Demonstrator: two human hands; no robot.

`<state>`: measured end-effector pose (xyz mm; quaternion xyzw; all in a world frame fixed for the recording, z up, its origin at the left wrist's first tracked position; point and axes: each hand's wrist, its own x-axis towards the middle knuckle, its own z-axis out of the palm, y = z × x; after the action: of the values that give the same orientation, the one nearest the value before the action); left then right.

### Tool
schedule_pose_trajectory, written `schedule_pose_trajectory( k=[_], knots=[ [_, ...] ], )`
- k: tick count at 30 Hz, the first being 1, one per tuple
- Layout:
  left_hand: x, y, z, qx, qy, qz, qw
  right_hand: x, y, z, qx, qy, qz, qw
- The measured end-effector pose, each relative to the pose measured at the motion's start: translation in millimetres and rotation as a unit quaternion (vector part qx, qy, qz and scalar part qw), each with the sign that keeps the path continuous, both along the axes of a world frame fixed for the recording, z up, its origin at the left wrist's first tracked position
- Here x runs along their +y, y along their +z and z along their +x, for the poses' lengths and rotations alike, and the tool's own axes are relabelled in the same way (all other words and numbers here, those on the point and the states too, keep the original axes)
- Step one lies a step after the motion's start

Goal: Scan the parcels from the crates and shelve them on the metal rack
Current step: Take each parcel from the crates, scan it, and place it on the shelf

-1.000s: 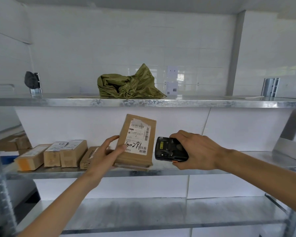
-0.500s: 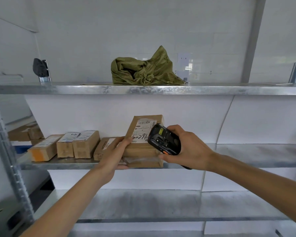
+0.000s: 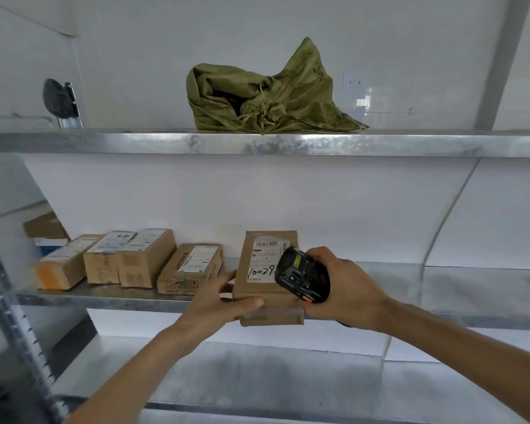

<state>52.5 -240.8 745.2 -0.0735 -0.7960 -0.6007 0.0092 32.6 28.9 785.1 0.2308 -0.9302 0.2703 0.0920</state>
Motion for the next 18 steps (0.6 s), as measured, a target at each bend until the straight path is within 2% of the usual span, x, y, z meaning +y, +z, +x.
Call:
schedule_pose_trajectory(
  k=[4,18],
  knots=[
    [0,-13,-16,0.013,0.022,-0.018,1.0,-5,-18,-29,-0.027,0.013,0.014,0.999],
    [-46,-55,-82,-0.04,0.056,-0.005,0.998,-62,-61,-103,-0.065,0.007,0.029,0.997]
  ],
)
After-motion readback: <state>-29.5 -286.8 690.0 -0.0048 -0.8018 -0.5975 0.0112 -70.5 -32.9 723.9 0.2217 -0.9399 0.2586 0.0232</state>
